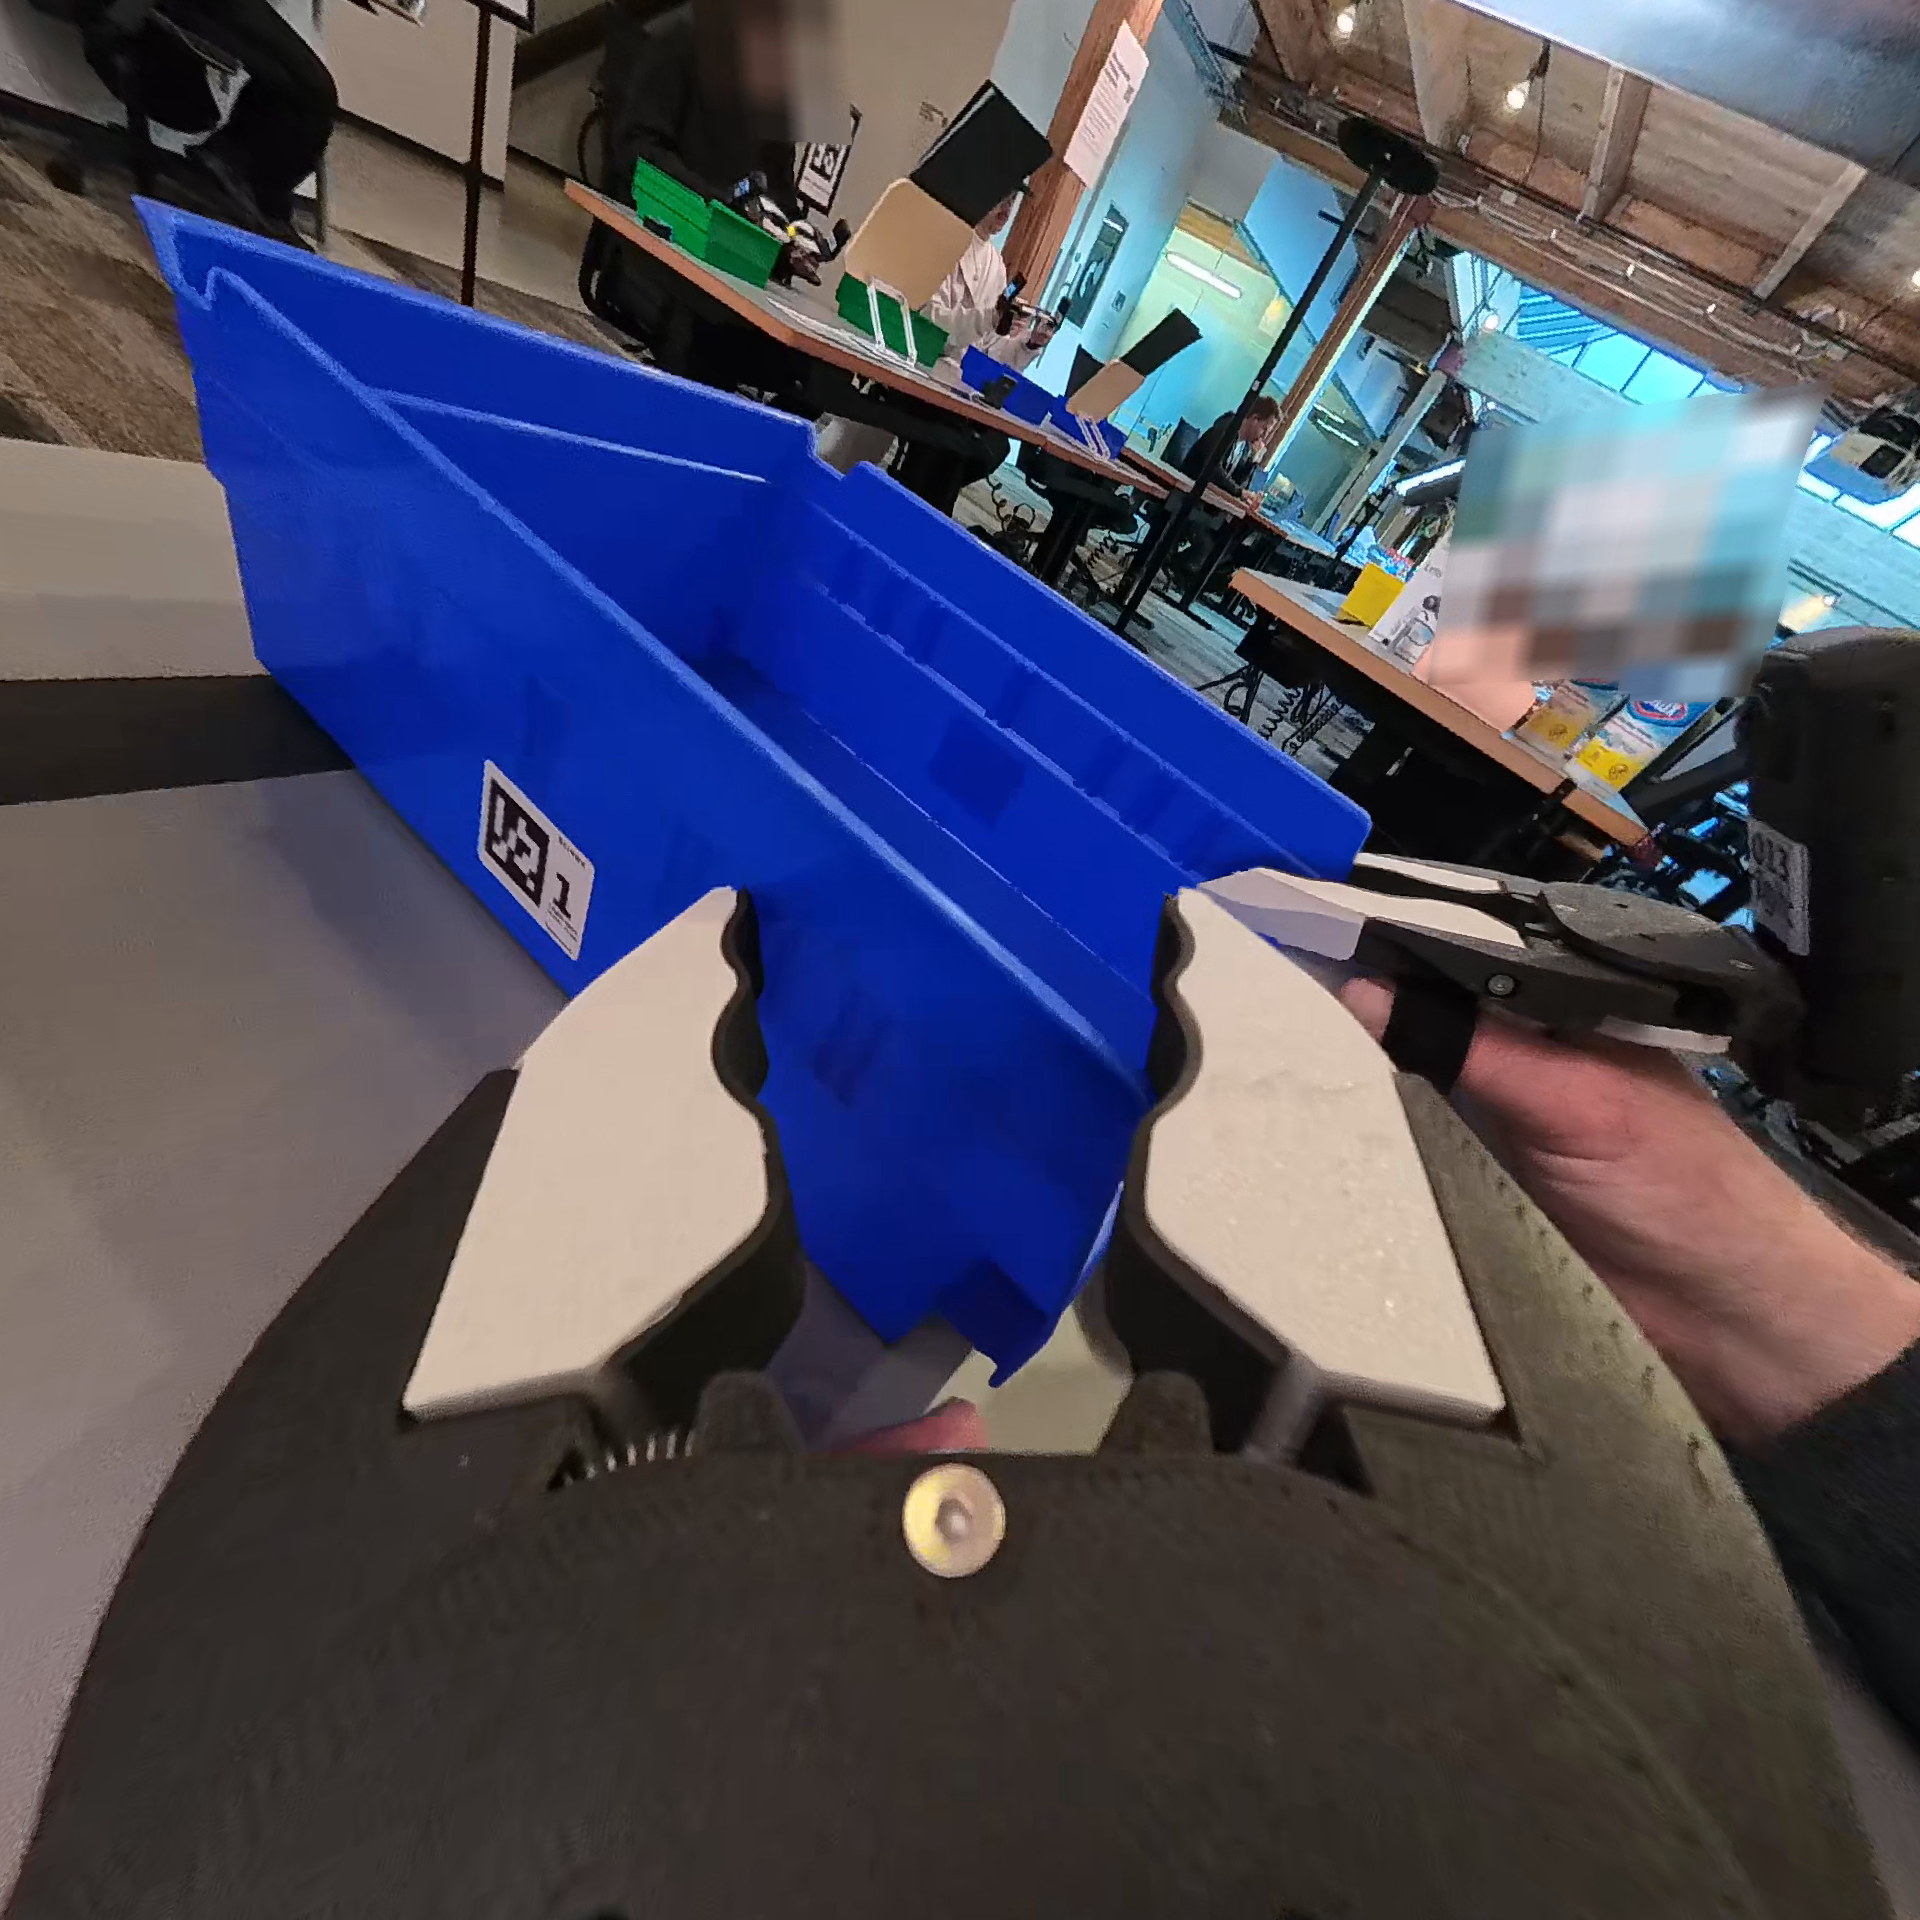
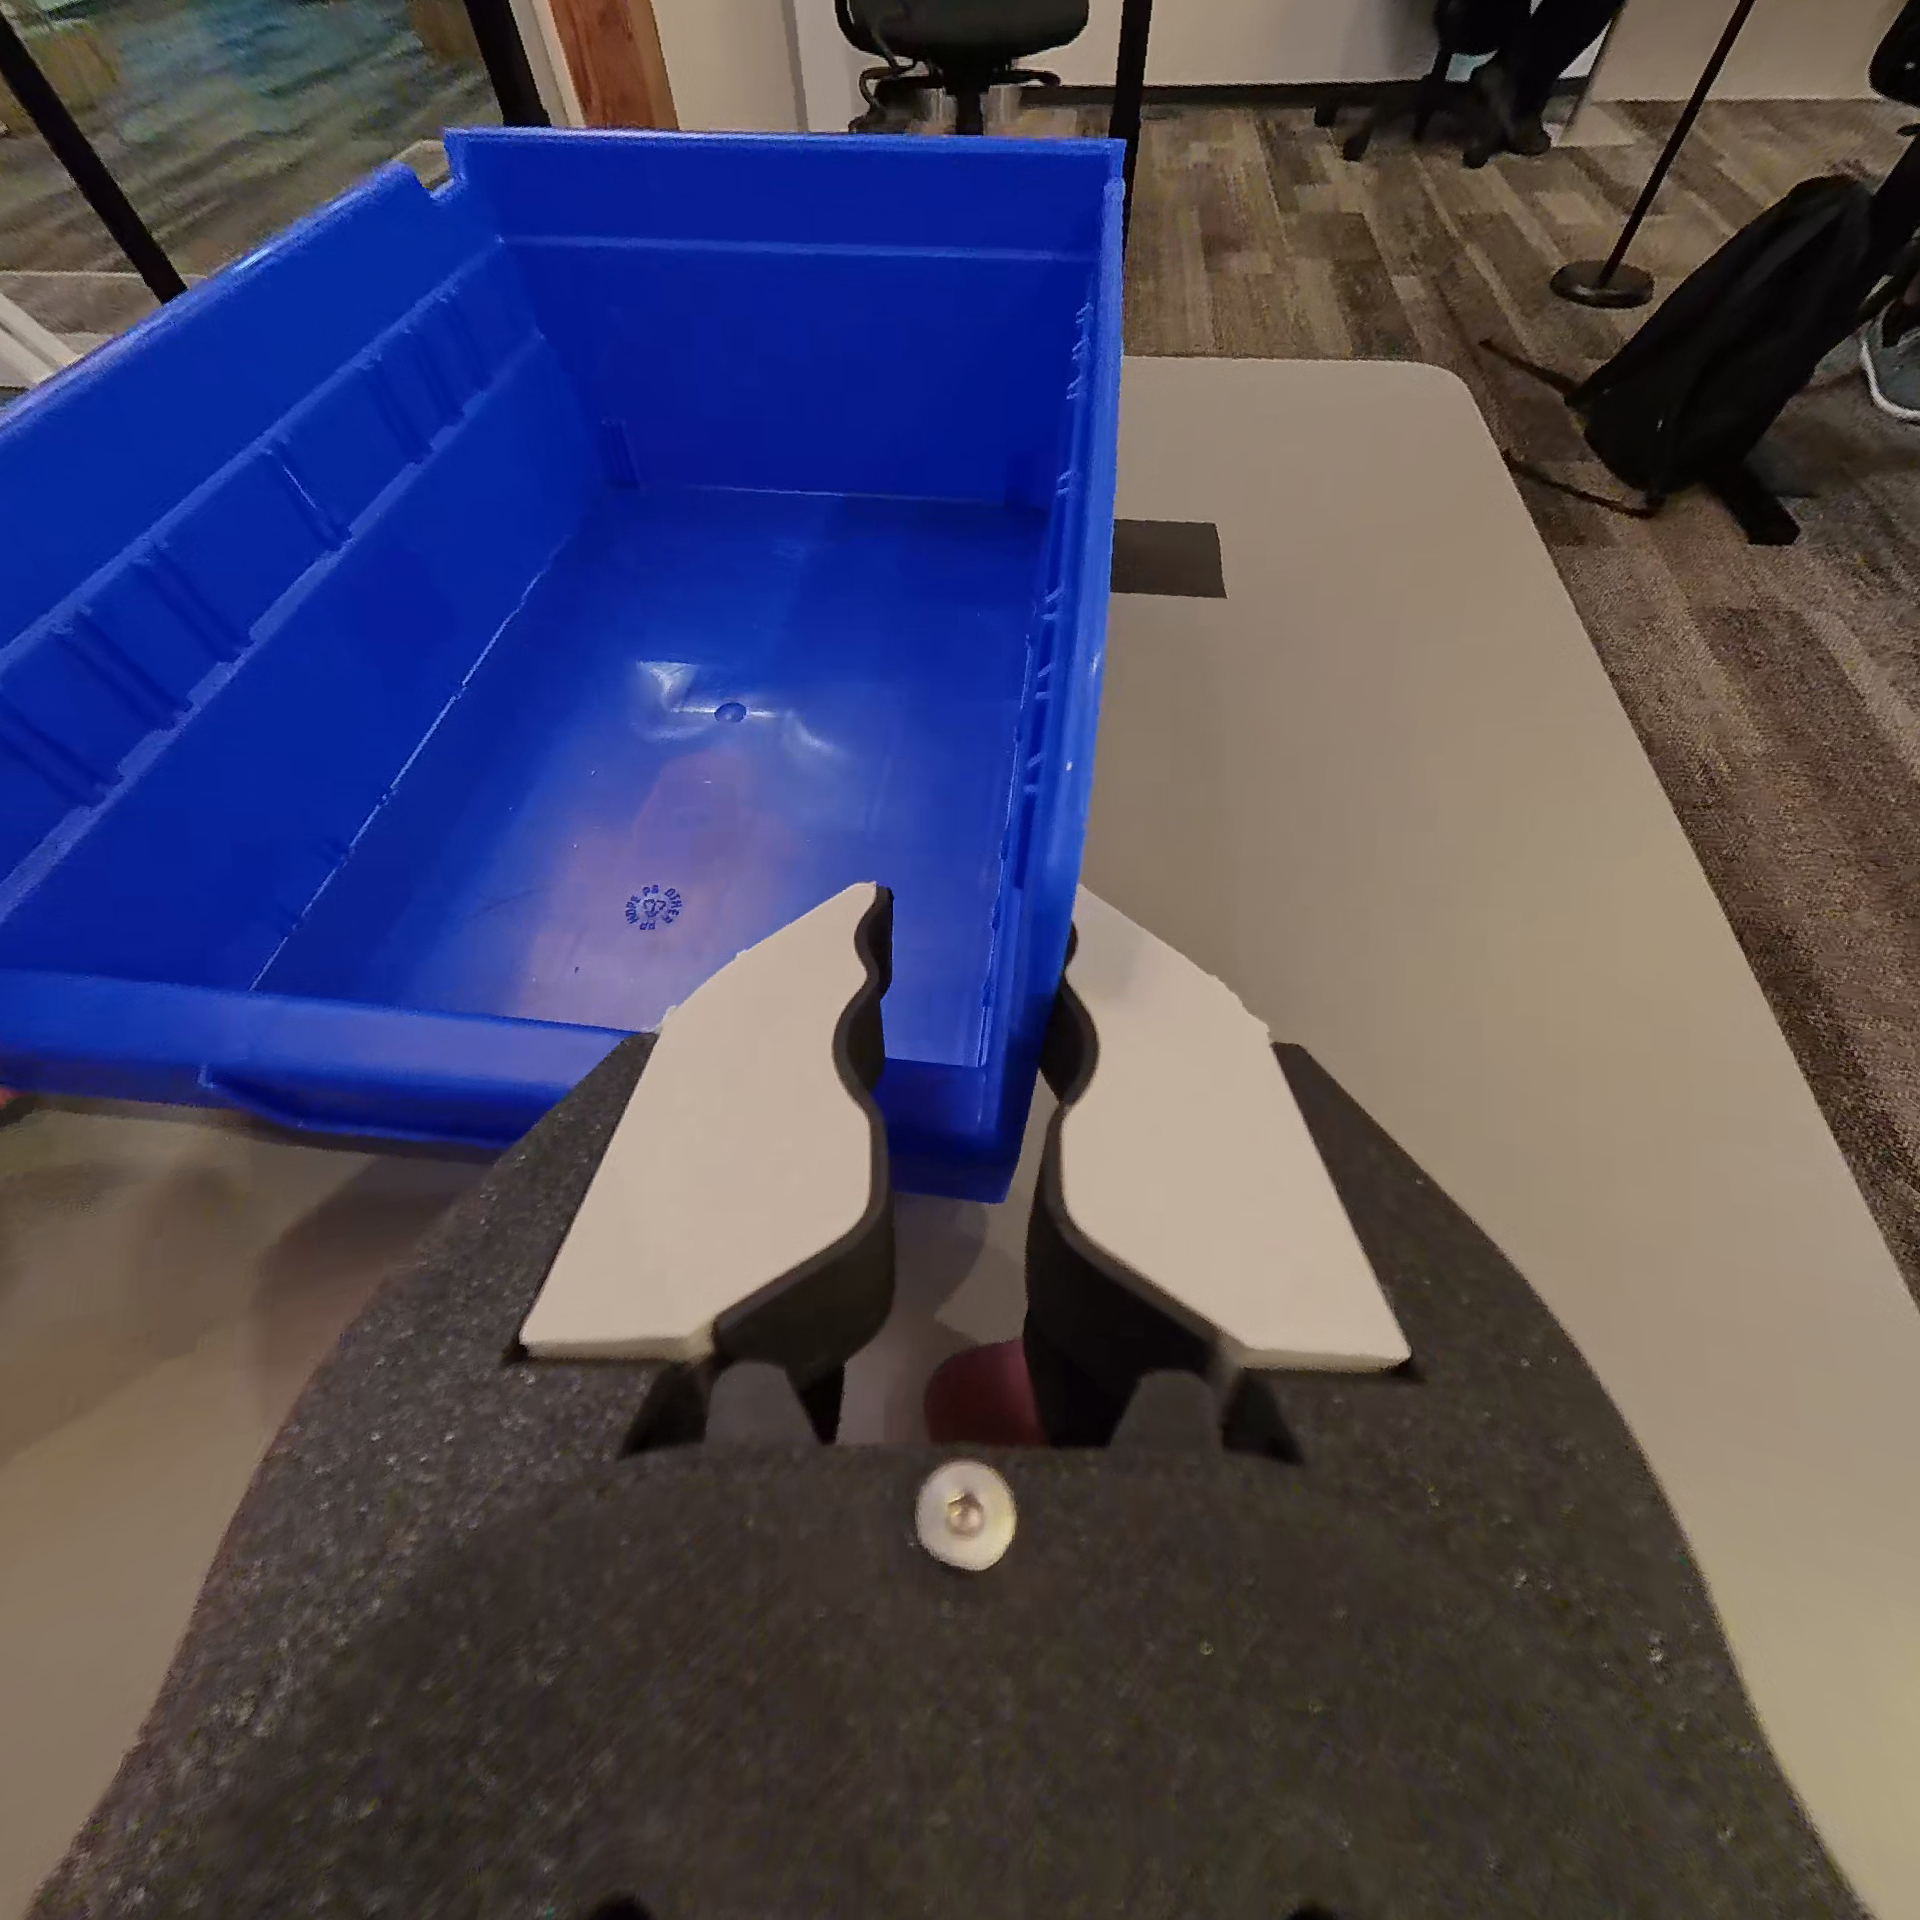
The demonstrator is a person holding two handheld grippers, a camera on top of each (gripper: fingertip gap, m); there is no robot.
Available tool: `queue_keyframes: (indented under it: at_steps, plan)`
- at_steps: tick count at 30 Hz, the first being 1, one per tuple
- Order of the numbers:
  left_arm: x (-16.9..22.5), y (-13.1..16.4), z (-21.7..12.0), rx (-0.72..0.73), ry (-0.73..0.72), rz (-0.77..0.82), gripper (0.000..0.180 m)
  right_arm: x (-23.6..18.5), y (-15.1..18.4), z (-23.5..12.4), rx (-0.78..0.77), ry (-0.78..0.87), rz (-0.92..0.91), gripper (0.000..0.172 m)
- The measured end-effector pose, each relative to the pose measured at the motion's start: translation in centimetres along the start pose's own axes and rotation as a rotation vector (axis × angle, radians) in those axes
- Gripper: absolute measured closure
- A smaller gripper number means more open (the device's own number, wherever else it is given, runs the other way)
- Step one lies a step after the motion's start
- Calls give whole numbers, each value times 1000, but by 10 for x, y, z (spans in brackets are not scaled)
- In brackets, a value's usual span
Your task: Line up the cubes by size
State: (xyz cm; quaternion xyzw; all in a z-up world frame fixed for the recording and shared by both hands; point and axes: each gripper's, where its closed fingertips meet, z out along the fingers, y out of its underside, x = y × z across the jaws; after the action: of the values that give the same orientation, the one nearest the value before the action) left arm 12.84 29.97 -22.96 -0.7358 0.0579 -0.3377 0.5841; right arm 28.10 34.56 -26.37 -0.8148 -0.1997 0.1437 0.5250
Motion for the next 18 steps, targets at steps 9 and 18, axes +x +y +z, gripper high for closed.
queue_keyframes:
  at_steps: [9,18]
  plan:
    - [2,-11,-14,92,3,10,100,-1,-4,-2,37,12,-10,120]
    - [6,-18,-112,194,-99,120,81,-22,5,-51,119,-41,139,122]
